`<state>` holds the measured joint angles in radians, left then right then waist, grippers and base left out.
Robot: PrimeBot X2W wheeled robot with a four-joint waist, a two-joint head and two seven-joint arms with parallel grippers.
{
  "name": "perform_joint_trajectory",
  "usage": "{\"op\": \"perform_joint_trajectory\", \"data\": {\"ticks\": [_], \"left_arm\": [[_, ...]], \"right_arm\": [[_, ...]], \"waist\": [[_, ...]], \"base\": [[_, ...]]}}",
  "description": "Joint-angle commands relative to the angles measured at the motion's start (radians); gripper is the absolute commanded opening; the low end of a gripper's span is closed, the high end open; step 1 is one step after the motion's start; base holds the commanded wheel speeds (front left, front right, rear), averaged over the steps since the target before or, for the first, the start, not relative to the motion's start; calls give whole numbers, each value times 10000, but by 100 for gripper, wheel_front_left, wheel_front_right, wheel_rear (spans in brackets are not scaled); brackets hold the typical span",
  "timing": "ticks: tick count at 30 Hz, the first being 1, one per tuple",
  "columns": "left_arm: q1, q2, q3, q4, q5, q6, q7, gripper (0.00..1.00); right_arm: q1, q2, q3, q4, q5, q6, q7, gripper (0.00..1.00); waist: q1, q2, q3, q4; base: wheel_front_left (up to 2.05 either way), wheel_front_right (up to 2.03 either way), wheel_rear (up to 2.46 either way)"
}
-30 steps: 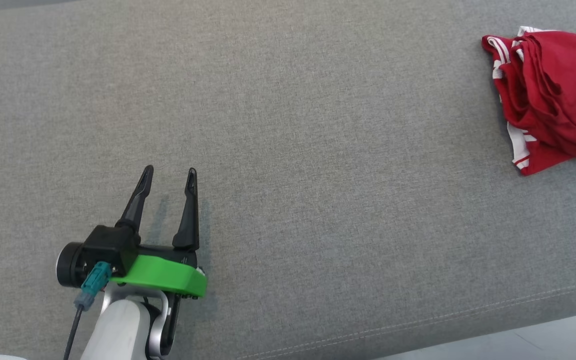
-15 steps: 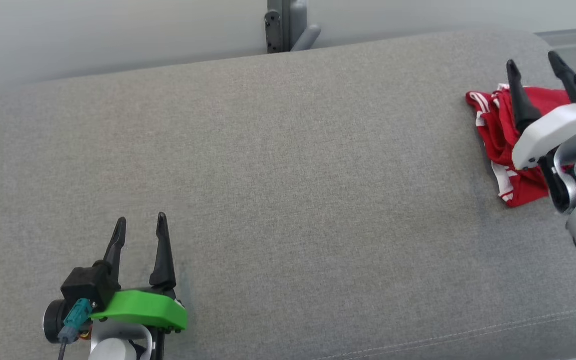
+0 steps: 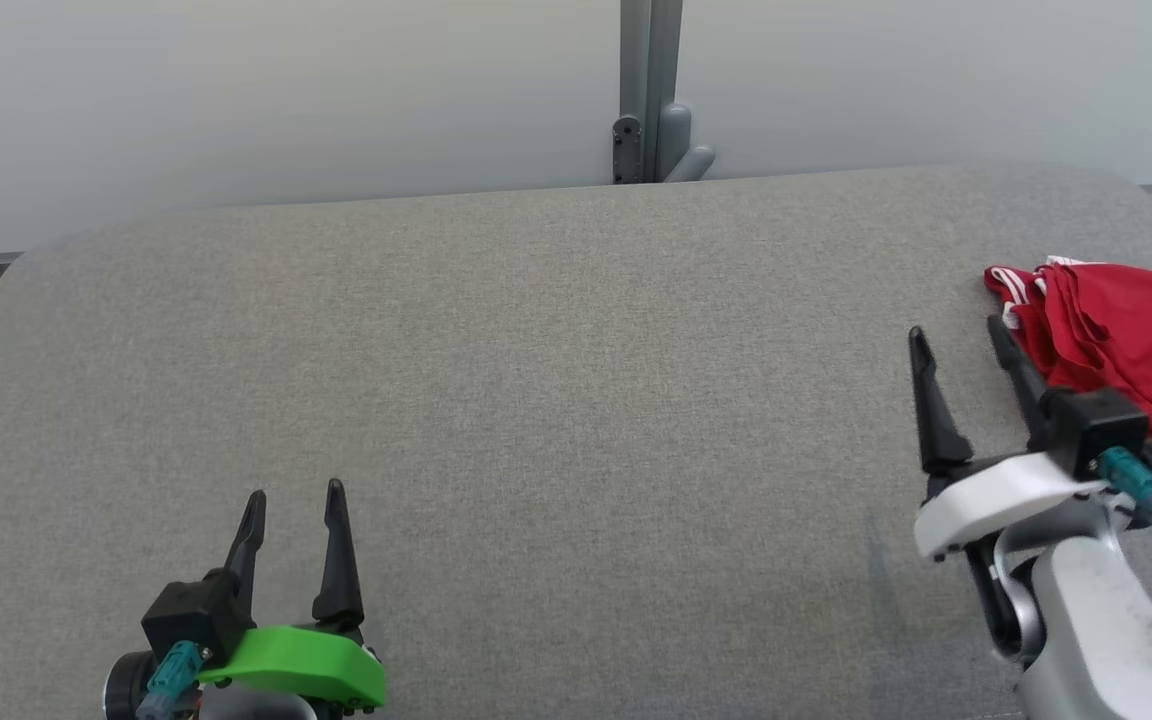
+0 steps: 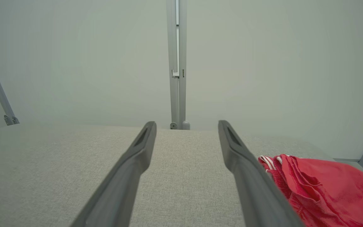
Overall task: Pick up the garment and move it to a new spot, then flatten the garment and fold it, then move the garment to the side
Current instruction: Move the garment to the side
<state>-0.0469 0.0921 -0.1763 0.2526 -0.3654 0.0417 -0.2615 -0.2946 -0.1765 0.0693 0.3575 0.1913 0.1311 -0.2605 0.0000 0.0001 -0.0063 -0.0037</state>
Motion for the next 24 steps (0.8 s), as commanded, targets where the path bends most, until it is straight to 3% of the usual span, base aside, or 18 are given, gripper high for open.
{"op": "perform_joint_trajectory", "data": {"ticks": [1,9,24], "left_arm": [[144,-7,28,29,47,45,-36,100],[207,-65,86,49,157,93,-38,100],[145,-94,275,381,235,287,-29,100]], "right_arm": [[327,233,-1,-198,-141,-9,58,100],[1868,1148,85,-1426,-737,-11,349,100],[2596,1251,305,-2003,-624,-11,236,100]], "waist": [[0,-1,-124,167],[0,-1,-143,318],[0,-1,-119,171]], "base": [[0,0,0],[0,0,0],[0,0,0]]}}
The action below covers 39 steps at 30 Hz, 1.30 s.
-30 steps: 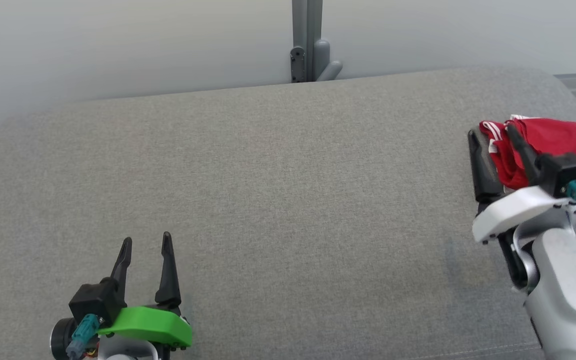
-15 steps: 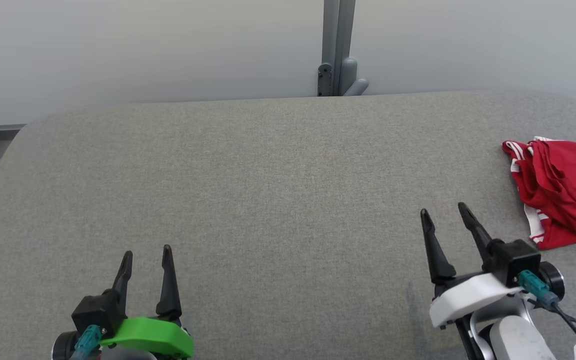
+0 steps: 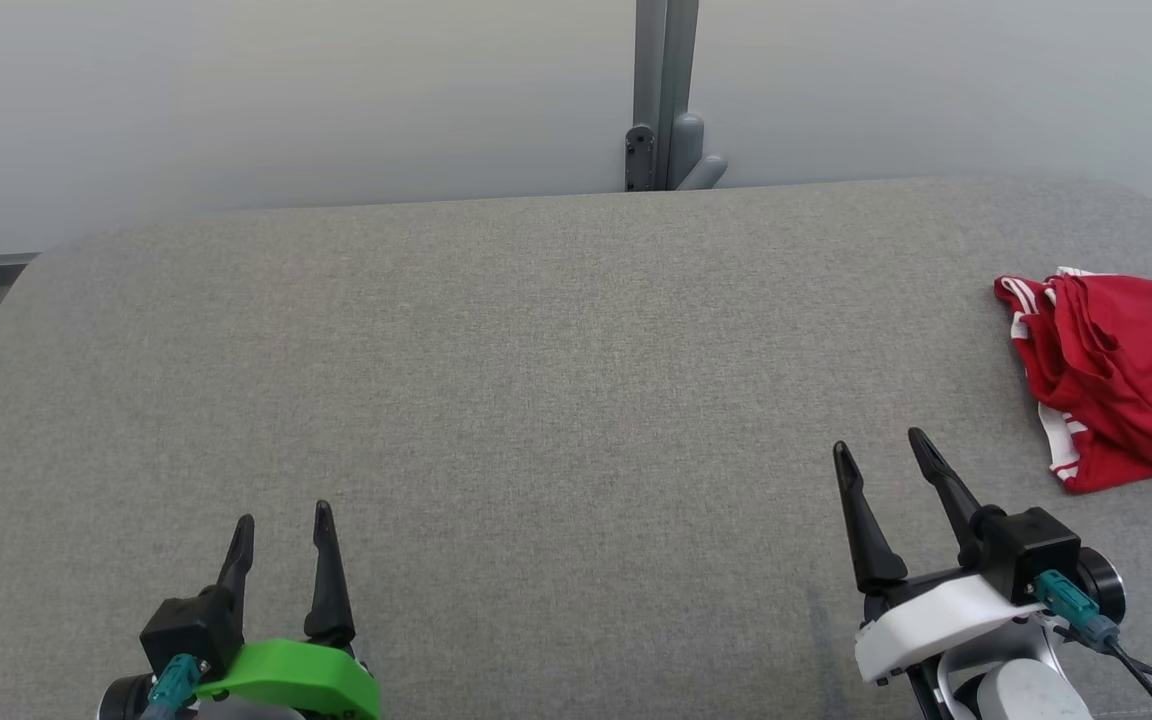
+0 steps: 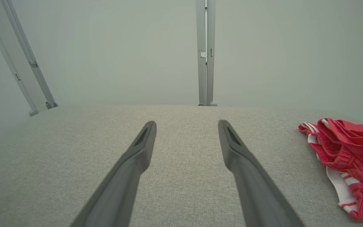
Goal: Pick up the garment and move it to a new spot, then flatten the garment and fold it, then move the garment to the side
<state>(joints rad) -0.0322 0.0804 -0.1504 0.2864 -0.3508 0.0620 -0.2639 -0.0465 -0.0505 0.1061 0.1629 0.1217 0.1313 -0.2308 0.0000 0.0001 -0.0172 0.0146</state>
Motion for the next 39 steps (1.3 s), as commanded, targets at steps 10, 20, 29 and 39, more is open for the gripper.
{"op": "perform_joint_trajectory", "data": {"ticks": [10,20,29,39], "left_arm": [[-8,110,-47,-17,186,32,-4,100],[137,132,-54,-171,248,10,-4,100],[194,175,-126,-88,263,21,-3,100],[175,39,-137,262,128,-15,53,0]], "right_arm": [[181,-7,-187,-32,233,-13,-150,100],[185,-6,-441,-24,242,-13,-205,100],[168,-7,-560,-58,276,-13,-251,100],[308,43,-558,309,342,2,-145,0]], "waist": [[0,-1,-53,-65],[0,-1,-70,-114],[0,-1,-84,-91],[0,-1,-89,-81]], "base": [[0,0,0],[0,0,0],[0,0,0],[0,0,0]]}}
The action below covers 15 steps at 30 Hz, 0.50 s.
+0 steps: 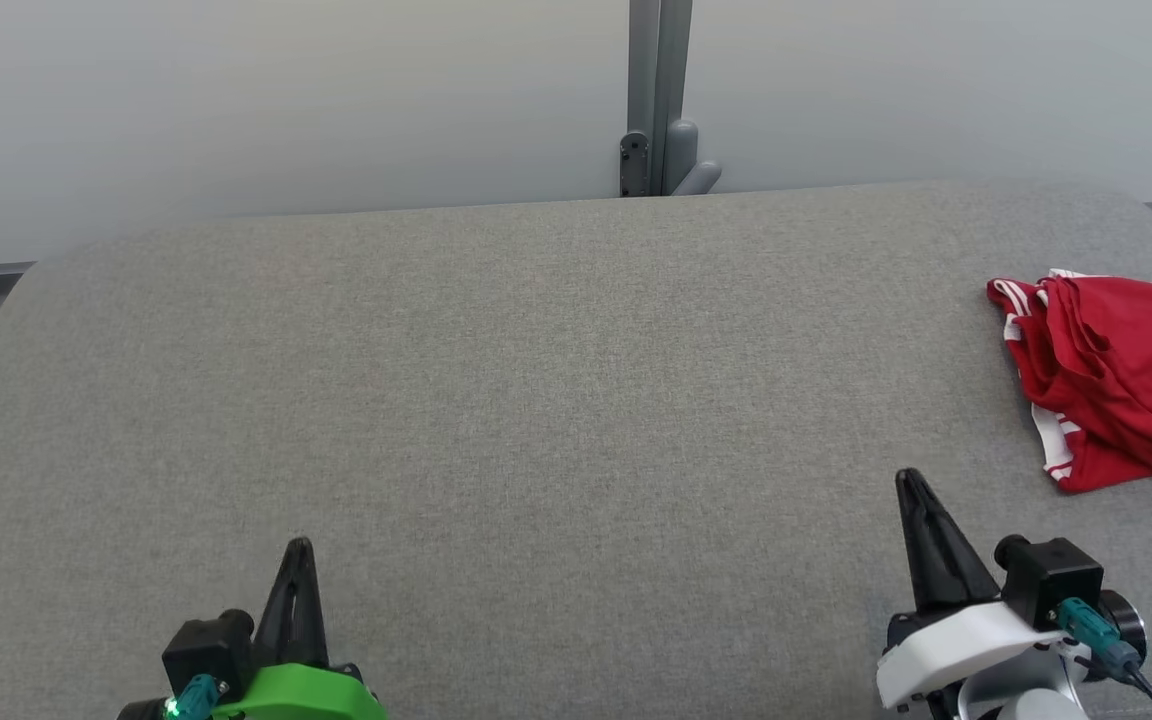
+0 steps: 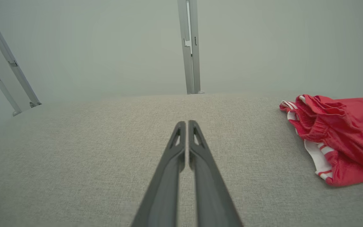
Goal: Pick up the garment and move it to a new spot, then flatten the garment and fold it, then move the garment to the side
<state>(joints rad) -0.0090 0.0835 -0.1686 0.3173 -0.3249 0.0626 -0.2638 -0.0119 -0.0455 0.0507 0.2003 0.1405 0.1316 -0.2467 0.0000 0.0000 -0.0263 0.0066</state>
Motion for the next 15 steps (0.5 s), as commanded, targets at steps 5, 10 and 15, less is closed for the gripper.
{"op": "perform_joint_trajectory", "data": {"ticks": [5,10,15], "left_arm": [[-155,-15,270,-68,-1021,-156,355,0],[-212,-33,420,-108,-1700,-259,566,0],[-283,-54,599,-155,-2506,-381,817,0]], "right_arm": [[-71,-52,-62,-74,1235,-3,202,0],[-112,-88,-108,-62,2049,-3,347,0],[-160,-124,-165,-53,3011,-4,522,0]], "waist": [[0,0,13,-3],[0,0,22,-5],[0,0,34,-8]], "base": [[0,0,0],[0,0,0],[0,0,0]]}}
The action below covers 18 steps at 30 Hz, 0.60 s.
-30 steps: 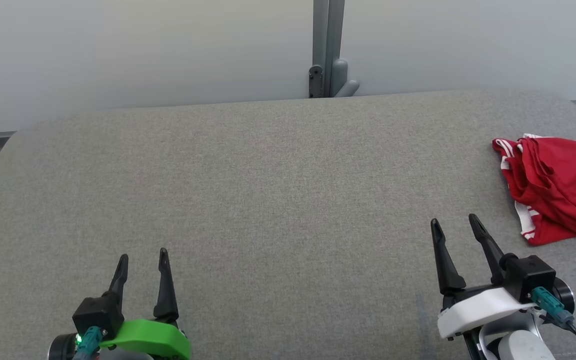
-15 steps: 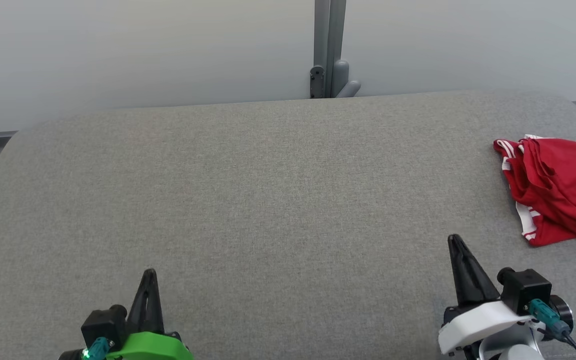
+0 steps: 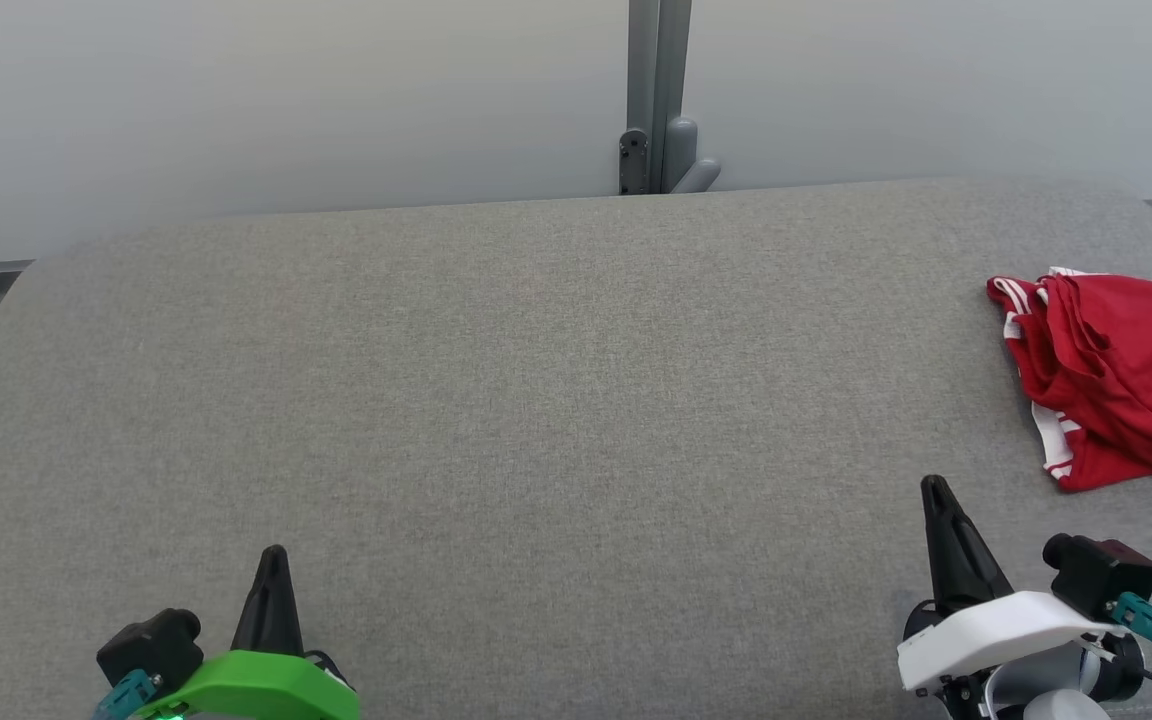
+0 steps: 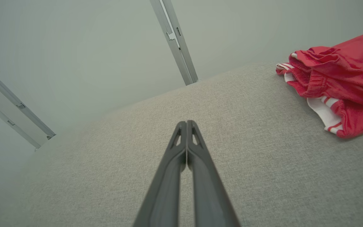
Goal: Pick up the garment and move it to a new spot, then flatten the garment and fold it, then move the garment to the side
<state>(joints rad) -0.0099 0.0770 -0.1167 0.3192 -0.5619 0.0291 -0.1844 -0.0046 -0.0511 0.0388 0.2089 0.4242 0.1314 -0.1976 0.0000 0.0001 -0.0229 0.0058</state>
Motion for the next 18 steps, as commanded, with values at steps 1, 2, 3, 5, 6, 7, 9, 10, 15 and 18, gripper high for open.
{"op": "perform_joint_trajectory", "data": {"ticks": [1,2,3,5,6,7,9,10,15,18], "left_arm": [[-287,7,114,-182,-291,-69,73,0],[-301,2,147,-190,-447,-93,119,0],[-316,-2,180,-198,-602,-118,167,0],[-345,-10,245,-213,-891,-160,257,0],[-359,-14,279,-220,-1040,-183,303,0],[-374,-17,311,-228,-1189,-207,348,0],[-401,-25,375,-242,-1466,-247,437,0],[-413,-29,407,-249,-1610,-268,484,0],[-474,-48,559,-280,-2291,-373,699,0],[-506,-59,648,-297,-2671,-432,820,0]], "right_arm": [[-242,-75,-58,-138,357,-2,62,0],[-251,-81,-69,-137,541,-2,98,0],[-259,-87,-80,-136,720,-2,130,0],[-275,-99,-102,-135,1067,-2,193,0],[-283,-106,-114,-134,1242,-2,227,0],[-291,-111,-125,-133,1411,-2,258,0],[-307,-122,-147,-132,1749,-3,319,0],[-314,-127,-158,-131,1915,-3,353,0],[-346,-148,-214,-128,2708,-3,503,0],[-367,-161,-248,-126,3167,-4,593,0]], "waist": [[0,-1,2,0],[0,-1,5,-1],[0,-1,7,-2],[0,-1,11,-3],[0,-1,14,-3],[0,-1,16,-4],[0,-1,20,-5],[0,-1,23,-5],[0,-1,34,-8],[0,-1,41,-10]], "base": [[0,0,0],[0,0,0],[0,0,0],[0,0,0],[0,0,0],[0,0,0],[0,0,0],[0,0,0],[0,0,0],[0,0,0]]}}
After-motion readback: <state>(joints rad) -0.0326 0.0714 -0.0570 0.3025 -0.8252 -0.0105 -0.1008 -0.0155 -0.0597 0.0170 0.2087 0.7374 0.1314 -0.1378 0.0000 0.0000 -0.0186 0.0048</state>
